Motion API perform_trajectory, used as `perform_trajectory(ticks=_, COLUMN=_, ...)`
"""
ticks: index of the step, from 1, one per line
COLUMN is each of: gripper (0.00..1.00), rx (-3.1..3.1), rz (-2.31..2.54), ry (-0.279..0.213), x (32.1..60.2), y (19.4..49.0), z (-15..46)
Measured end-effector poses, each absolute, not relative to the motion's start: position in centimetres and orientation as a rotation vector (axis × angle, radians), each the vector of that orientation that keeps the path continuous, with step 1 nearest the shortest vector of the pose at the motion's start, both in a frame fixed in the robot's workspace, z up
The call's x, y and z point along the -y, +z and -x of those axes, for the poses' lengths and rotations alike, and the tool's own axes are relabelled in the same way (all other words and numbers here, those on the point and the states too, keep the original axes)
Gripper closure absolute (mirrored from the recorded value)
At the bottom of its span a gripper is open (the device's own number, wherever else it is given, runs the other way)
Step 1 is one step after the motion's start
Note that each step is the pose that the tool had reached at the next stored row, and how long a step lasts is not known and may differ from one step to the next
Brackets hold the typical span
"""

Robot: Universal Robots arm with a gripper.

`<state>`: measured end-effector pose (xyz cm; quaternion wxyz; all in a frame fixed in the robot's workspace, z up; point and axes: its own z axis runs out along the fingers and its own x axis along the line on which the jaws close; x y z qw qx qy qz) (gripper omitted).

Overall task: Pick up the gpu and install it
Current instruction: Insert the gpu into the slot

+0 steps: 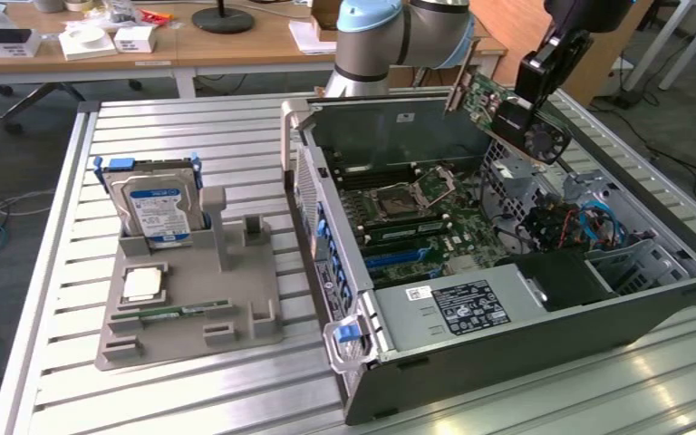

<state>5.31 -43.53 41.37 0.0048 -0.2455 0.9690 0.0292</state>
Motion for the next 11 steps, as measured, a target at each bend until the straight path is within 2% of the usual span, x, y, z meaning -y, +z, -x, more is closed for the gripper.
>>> perform_trajectory(ticks=11, gripper=0.74, rx=-3.026, rz=0.805, ry=0.091, x=43.53, y=41.37, z=-5.28)
